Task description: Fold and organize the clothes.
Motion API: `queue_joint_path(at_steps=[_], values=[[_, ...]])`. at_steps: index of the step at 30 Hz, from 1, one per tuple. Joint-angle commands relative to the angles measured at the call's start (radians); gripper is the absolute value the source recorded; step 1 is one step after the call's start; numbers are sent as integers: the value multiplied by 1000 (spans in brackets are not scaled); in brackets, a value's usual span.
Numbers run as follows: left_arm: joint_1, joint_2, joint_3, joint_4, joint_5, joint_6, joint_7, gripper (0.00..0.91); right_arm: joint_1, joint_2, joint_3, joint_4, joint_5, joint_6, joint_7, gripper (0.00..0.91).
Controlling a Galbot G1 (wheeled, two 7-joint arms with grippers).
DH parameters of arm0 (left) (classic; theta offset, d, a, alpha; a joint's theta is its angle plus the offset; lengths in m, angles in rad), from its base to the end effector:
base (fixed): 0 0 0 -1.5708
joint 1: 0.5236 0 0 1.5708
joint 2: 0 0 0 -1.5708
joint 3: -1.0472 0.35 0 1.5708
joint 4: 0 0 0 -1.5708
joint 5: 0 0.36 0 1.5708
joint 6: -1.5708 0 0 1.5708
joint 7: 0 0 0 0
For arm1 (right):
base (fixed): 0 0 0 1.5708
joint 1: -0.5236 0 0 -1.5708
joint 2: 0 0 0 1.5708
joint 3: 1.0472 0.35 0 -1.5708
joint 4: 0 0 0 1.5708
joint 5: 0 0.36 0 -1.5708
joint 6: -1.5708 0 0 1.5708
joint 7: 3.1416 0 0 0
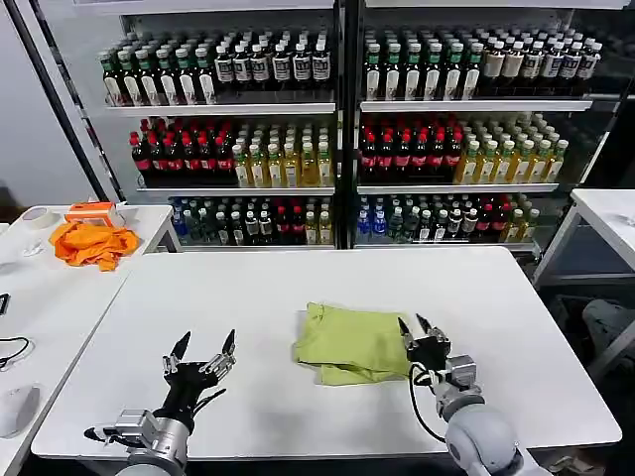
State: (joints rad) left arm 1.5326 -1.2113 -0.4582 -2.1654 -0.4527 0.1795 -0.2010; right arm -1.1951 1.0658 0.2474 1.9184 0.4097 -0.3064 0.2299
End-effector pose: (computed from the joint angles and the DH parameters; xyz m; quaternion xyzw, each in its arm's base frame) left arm 0.1952 0.0339 -0.2677 -0.0349 -0.9942 0.0682 0.0760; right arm 0.2862 -0.0292 -0.2890 0.0821 -0.9876 0.0527 0.1231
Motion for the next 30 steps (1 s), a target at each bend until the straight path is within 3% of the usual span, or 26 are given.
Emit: queue_joint_path(at_steps=[1, 4, 7, 14, 30], values=[[19, -21, 27, -30, 116, -35, 15, 907, -245, -1, 180, 173, -161, 238, 15, 907], [27, -36, 37, -37, 132, -42, 21, 907, -312, 4, 230, 220, -153, 268, 10, 907], [35, -49, 45, -48, 143, -44, 24, 907, -378, 11, 268, 264, -108, 249, -19, 907], [63, -76, 64, -71, 199, -54, 41, 907, -433, 39, 315, 305, -104, 234, -12, 907], [98, -117, 73, -89, 278, -81, 53, 907, -478, 81, 315, 325, -123, 217, -8, 907]])
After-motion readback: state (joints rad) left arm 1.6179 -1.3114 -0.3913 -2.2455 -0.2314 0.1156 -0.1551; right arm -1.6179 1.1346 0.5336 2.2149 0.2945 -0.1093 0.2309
